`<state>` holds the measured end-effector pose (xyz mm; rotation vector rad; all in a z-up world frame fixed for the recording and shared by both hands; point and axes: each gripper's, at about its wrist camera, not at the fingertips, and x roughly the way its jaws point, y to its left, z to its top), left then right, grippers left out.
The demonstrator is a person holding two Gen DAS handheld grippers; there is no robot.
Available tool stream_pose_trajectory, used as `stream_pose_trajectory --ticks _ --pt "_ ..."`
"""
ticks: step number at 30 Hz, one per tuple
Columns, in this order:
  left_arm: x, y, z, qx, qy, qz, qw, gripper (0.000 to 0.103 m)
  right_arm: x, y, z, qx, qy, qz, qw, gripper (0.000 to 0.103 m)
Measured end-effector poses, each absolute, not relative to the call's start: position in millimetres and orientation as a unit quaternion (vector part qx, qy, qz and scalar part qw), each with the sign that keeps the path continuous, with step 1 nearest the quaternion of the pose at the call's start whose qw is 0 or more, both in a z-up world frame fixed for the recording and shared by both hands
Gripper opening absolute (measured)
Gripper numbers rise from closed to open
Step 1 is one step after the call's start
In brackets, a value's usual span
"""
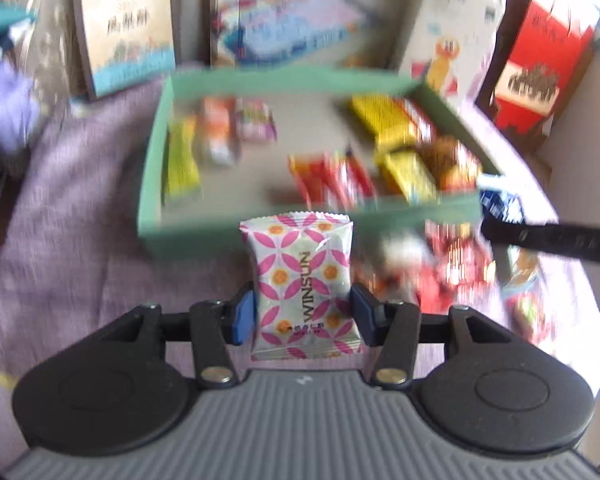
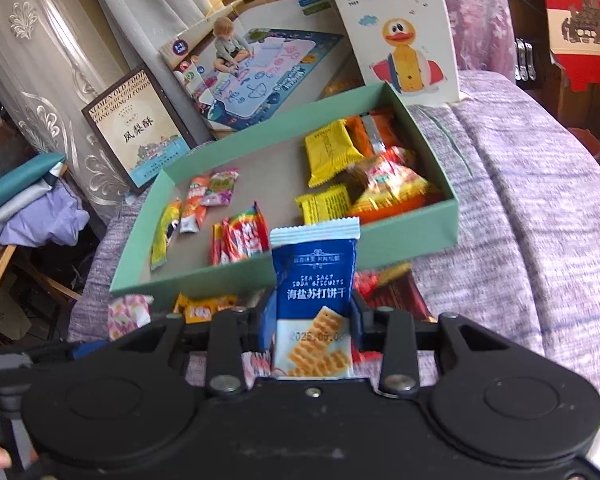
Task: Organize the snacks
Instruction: 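Lower both snacks into the green box and open both grippers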
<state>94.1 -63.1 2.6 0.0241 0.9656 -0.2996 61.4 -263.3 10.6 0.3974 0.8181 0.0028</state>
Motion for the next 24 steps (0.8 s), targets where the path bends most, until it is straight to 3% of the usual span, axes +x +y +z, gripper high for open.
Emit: stream_pose_trajectory --ticks 7,20,22,23,24 --pt "187.5 -86.5 9.8 0.014 0.463 -0.164 0.871 0.05 152.1 -258.2 27.9 0.183 0.394 0.035 0.9 0.035" --pt "295.0 -123.2 -31.4 0.015 0.486 -0.165 0.858 0.05 281.4 -250.5 -6.9 0.174 0.427 0.038 0.886 0.035" --pt "302.6 -125.0 -33.9 0.019 0.486 -0.157 0.859 0.056 287.6 -250.5 -10.0 0.176 0.424 0.038 0.888 0.038" --pt "305.7 -125.6 -34.3 0.021 0.485 -0.151 0.861 0.068 289.7 -250.5 -10.6 0.178 0.423 0.036 0.888 0.041" --pt "306.4 -124.5 -34.0 0.02 0.481 -0.145 0.864 0.078 290.7 -250.3 -10.5 0.181 0.421 0.037 0.888 0.054"
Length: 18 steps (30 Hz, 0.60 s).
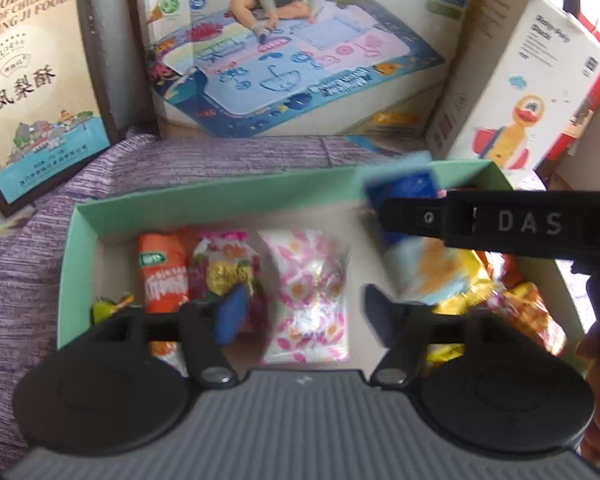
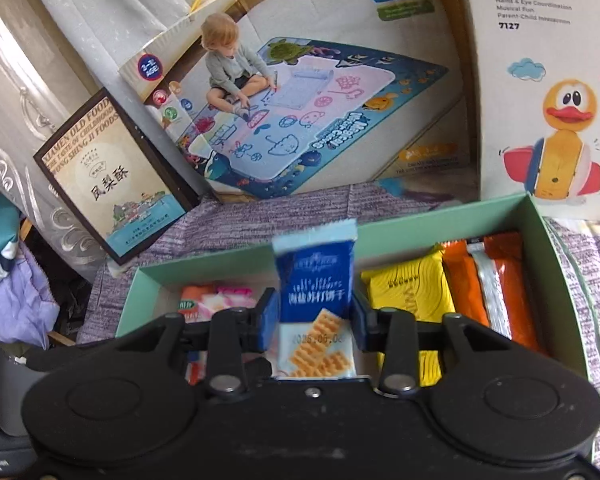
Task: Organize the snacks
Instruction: 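Lower both snacks into the green box and open both grippers, then return both grippers to the snack pile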
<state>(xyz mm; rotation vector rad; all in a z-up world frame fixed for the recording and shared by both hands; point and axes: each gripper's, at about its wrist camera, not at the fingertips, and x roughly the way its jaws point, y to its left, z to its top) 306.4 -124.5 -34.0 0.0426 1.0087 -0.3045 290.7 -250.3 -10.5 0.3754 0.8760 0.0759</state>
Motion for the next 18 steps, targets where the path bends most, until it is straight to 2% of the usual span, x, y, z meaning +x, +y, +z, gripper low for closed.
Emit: stream_pose_trajectory --ticks 1,2,4,10,18 --pt "306.2 -123.2 -33.5 0.019 0.479 -0.14 0.867 0.082 289.9 -249.6 -10.0 0.182 0.418 0.038 0.889 0.068" --pt "306.3 -121.6 -33.2 0.018 0.478 -0.137 0.868 0.088 289.4 -249.1 -9.7 0.181 0.413 0.038 0.892 0.074" --pt "304.0 -119.2 -33.1 0.018 0.478 -0.132 0.868 0.092 286.2 -247.2 -9.1 0.177 0.407 0.036 0.895 0.088" --pt "287.8 -114.9 -24.9 0.024 0.479 -0.122 0.869 0.099 268.8 -244.4 1.4 0.176 0.407 0.032 0.896 0.103" --pt "243.6 -107.2 6.2 0.027 0.461 -0.127 0.878 0.103 223.1 -240.8 30.0 0.175 0.395 0.03 0.901 0.103"
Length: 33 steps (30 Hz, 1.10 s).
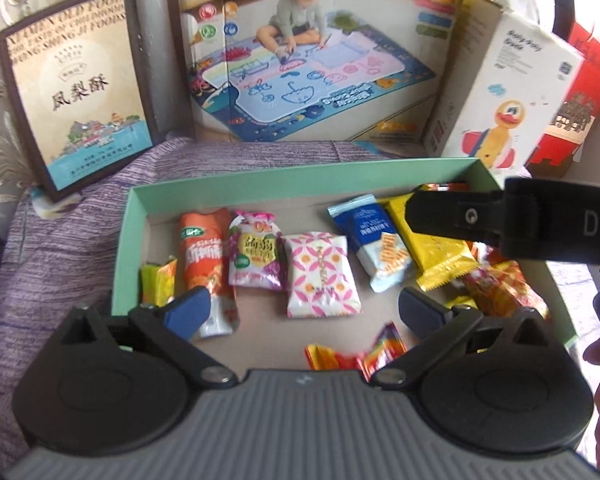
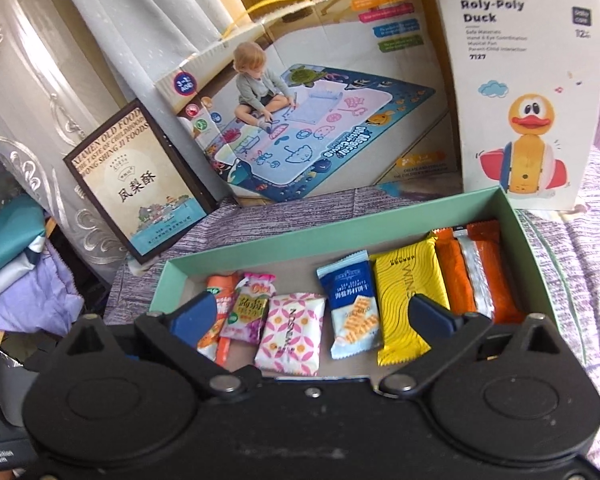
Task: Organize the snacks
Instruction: 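Return both grippers to the snack pile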
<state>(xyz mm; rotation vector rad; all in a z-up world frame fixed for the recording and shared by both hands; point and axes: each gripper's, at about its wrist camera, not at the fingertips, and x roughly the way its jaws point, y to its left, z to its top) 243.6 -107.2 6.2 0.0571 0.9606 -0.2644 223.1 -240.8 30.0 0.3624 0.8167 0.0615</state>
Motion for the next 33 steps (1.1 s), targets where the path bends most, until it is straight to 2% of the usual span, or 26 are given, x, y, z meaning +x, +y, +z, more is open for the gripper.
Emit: stream_pose_trajectory --ticks 7,15,26,29,33 --pt "185.4 -88.8 21.7 0.018 0.449 -0.139 0.882 0.103 164.7 -242.0 44.5 0.178 0.388 0.029 0.904 0.103" --pt "127.9 -74.4 -3.5 0.021 0.471 -0.135 0.871 0.103 102.7 -251.1 27.7 0.195 0.405 0.029 0.893 0.103" --pt "121.6 -81.1 -42.5 0.029 0.504 -0.112 0.856 0.103 73.7 -269.9 -13.7 0.246 0.424 -0.012 0.872 0.103" --pt "126.1 -86.4 -48.2 0.037 0.505 -0.111 0.855 0.103 76.5 -271.3 -22.5 0.24 0.427 -0.029 0.871 0.093" --pt "134.0 -91.6 -57.5 0.04 0.509 -0.11 0.853 0.102 80.5 -272.8 -33.7 0.234 0.436 -0.035 0.868 0.069"
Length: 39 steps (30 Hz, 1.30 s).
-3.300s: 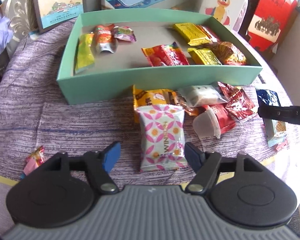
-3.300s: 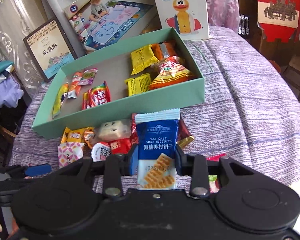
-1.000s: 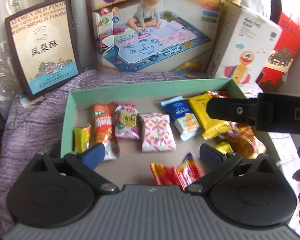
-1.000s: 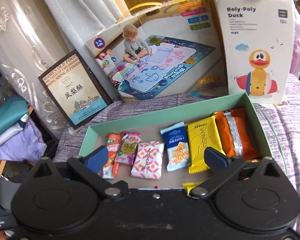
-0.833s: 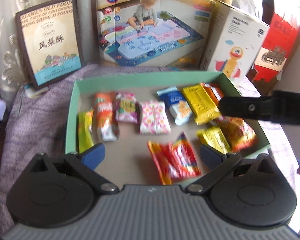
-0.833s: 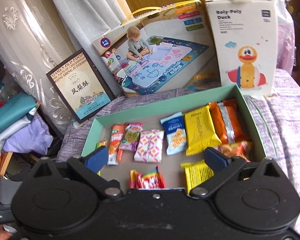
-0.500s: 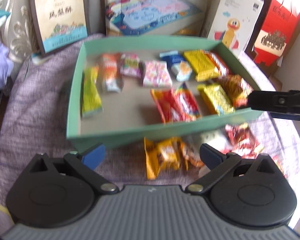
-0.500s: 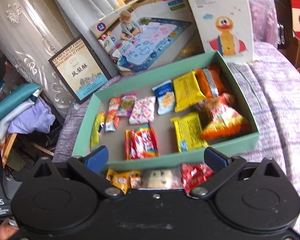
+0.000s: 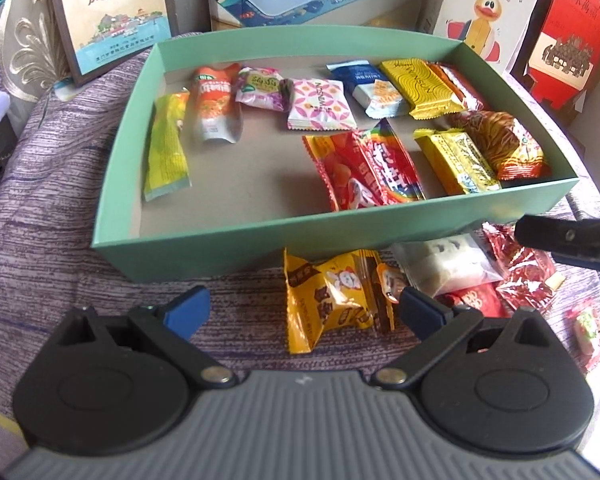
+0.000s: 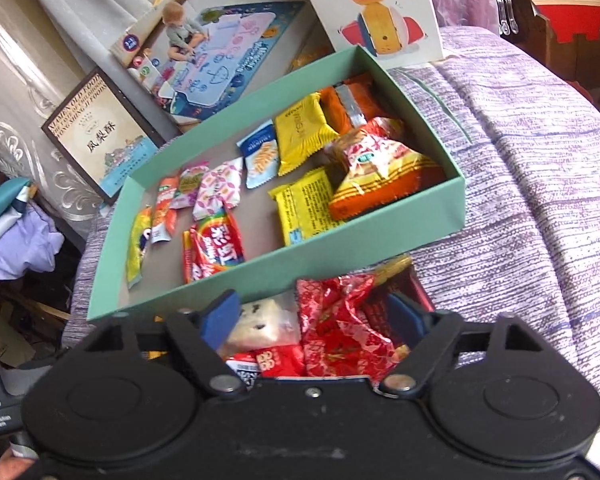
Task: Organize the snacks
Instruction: 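Return both grippers to the snack pile, then grasp the orange wafer pack with the left gripper while the right grasps the red candy bag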
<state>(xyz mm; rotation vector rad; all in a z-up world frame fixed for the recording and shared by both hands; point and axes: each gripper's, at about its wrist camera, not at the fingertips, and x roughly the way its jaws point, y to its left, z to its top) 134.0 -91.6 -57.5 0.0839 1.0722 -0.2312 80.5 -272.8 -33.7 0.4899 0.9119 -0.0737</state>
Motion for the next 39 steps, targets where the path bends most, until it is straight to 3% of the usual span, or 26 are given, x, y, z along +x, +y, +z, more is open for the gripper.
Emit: stream_pose_trajectory --ticks 2,6,7,18,24,25,28,30,34,39 --pt "137.7 -93.6 -61.4 0.04 0.51 -0.108 0.852 0.102 82.0 -273.1 -38.8 0.234 0.441 -0.033 0.866 0.065" --pt "141.5 -94.5 -66.2 0.034 0.506 -0.105 0.856 0.101 84.5 -272.8 -48.3 0.242 0.452 -0.028 0.858 0.047" --pt "141.8 -93.5 -67.0 0.032 0.505 -0.104 0.856 0.101 84.1 -272.8 -49.9 0.242 0.455 -0.028 0.857 0.038" --pt "127.2 -54.2 -71.6 0.013 0.521 -0.091 0.849 0.097 61.2 -264.4 -50.3 0.233 0.452 -0.01 0.861 0.036" --pt "130.9 -70.0 -69.6 0.032 0.512 -0.115 0.85 0.095 60.0 -267.5 -50.0 0.24 0.451 -0.012 0.86 0.036" --pt "131.9 -73.6 -70.2 0.036 0.511 -0.12 0.851 0.092 60.0 -268.6 -50.5 0.241 0.451 -0.012 0.859 0.037" --pt "129.5 -83.7 -70.0 0.056 0.499 -0.123 0.856 0.067 60.2 -272.5 -57.4 0.251 0.459 -0.016 0.852 0.04" --pt "125.6 -86.2 -67.4 0.074 0.489 -0.119 0.861 0.041 58.0 -272.3 -57.1 0.252 0.455 -0.015 0.854 0.04" --pt "121.8 -75.1 -63.0 0.042 0.495 -0.132 0.858 0.028 57.1 -262.8 -51.3 0.223 0.449 -0.017 0.865 0.037" --pt "111.3 -62.5 -61.0 0.019 0.503 -0.132 0.854 0.028 52.5 -256.9 -39.7 0.204 0.441 -0.014 0.874 0.037"
